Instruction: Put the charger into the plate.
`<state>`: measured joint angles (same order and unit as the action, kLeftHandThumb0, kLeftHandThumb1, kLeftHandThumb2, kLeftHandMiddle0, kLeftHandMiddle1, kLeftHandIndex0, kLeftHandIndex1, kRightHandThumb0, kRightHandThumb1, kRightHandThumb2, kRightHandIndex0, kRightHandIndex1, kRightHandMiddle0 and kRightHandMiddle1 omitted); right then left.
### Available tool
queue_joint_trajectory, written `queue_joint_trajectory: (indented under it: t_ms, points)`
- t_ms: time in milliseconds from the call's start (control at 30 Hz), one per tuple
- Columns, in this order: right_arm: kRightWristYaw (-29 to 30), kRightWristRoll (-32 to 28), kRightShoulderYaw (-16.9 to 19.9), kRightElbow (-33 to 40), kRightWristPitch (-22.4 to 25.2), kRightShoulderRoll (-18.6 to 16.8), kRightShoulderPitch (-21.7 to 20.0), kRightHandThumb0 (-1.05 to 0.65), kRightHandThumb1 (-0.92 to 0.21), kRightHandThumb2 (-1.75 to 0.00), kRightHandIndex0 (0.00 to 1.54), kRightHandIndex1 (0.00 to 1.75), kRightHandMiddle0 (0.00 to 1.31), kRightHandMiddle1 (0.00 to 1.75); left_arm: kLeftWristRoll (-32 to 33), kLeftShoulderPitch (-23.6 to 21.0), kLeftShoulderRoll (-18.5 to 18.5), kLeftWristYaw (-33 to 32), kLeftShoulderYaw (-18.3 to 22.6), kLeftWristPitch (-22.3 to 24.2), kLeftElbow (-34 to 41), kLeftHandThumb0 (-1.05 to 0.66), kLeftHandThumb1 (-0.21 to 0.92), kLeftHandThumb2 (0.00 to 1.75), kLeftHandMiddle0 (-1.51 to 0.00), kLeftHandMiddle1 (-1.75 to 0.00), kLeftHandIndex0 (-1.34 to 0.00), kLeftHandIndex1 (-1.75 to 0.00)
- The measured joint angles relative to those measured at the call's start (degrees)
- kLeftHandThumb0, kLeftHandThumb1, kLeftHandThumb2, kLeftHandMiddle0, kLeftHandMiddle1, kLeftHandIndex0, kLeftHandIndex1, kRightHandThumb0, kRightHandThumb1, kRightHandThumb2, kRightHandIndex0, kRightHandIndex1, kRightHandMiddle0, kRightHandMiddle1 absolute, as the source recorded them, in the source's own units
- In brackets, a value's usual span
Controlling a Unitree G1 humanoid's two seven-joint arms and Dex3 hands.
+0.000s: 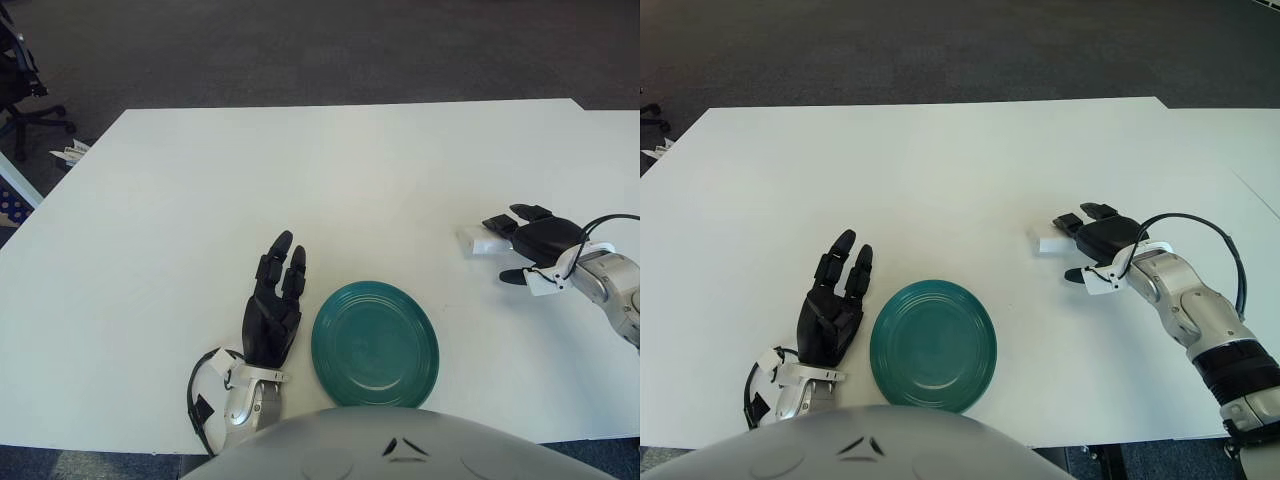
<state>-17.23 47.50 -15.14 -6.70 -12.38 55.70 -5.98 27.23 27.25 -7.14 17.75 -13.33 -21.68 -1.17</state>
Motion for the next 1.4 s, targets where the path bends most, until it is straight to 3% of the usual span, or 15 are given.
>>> queue_joint_trajectory:
  t_ms: [1400]
  points:
    - [-5.1, 0.2, 0.2, -1.2, -2.1, 0.0, -4.5, -1.05, -0.92, -0.81, 0.27, 0.0, 0.0, 0.52, 0.6, -0.5, 0.3, 0.3, -0.1, 0.3, -0.2, -0.99, 0.92, 1.14, -0.14, 0.0, 0.0, -0.48]
